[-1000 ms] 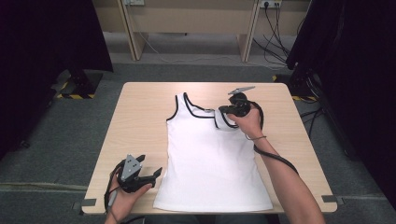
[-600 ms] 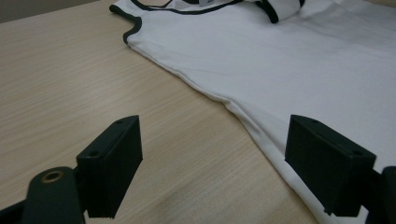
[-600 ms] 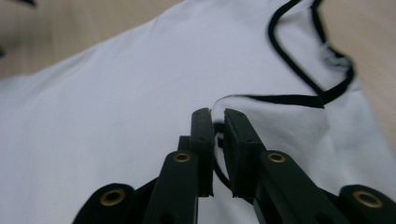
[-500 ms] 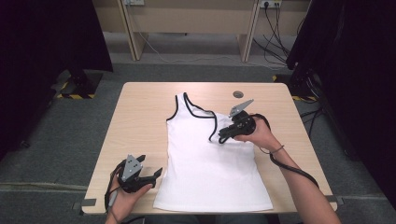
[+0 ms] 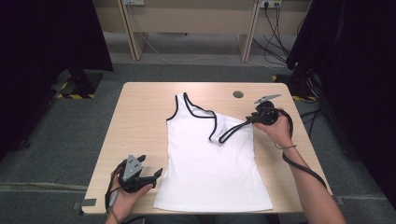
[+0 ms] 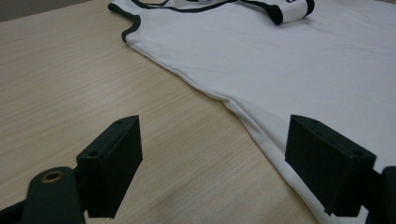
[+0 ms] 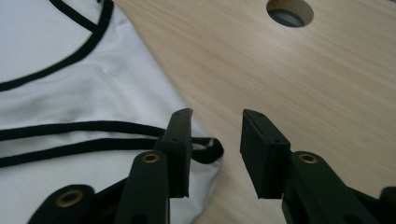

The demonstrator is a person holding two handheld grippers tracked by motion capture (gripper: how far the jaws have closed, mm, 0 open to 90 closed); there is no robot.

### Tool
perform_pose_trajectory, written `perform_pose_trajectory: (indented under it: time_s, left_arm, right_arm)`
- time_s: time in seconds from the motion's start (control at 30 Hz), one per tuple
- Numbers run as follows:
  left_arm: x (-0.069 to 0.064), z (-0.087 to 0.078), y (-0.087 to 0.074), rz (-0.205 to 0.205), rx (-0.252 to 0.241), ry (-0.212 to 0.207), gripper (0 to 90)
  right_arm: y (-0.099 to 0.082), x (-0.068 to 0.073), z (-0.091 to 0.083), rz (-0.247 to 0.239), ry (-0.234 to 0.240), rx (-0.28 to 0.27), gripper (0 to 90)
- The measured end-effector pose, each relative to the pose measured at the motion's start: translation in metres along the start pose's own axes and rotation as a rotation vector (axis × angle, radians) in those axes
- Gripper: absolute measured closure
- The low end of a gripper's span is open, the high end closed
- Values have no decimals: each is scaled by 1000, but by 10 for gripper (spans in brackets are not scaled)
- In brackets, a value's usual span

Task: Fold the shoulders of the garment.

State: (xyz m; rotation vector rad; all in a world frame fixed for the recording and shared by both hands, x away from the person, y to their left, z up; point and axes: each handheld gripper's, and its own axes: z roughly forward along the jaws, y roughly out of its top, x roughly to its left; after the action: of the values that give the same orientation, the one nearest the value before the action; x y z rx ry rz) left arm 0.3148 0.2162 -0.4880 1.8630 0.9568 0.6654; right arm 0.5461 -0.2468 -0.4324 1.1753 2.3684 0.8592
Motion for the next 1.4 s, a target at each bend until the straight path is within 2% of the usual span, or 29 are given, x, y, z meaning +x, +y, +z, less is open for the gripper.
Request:
perform_pose_trajectory:
  time_s: [0.07,0.2,0.4,0.5,0.57,0.7,0.77,0.9,0.97,1.03,1.13,1.2,1.27,1.33,1.4]
  left_arm:
    - [0,0,0,2,0,1,181]
    - [-1,0,0,6,0,1,181]
    - [-1,0,0,8,1,0,181]
    - [-1,0,0,9,1,-1,181]
    - [-1,0,0,12,2,0,181]
    - [-1,0,0,13,4,0,181]
    - [-2,0,0,15,4,0,181]
    - [-2,1,0,15,5,0,181]
    - [-2,1,0,18,4,2,181]
    - [-2,1,0,23,8,3,182]
    - [-3,1,0,30,11,3,182]
    - [-3,1,0,30,11,3,183]
    - [-3,1,0,31,9,3,183]
    - [-4,1,0,35,7,2,183]
    - [-4,1,0,39,8,0,183]
  right_arm:
    - [-2,-2,4,-4,-1,9,583]
    - [-4,-3,14,-8,5,36,583]
    - [-7,-5,18,15,14,48,806]
    - [-7,-10,14,83,30,6,816]
    - [-7,-14,13,127,24,-11,817]
    - [-11,-22,15,203,1,-17,805]
    - [-13,-24,16,237,-13,-19,766]
    - [-14,-25,17,251,-34,-16,723]
    - [-12,-20,13,235,-26,-39,712]
    - [-7,-9,9,188,-1,-62,699]
    - [0,18,10,68,93,-65,664]
    - [3,41,14,-10,169,-50,640]
    - [6,61,19,-84,224,-38,628]
    - [8,78,23,-138,247,-28,617]
    - [10,88,26,-184,238,-14,616]
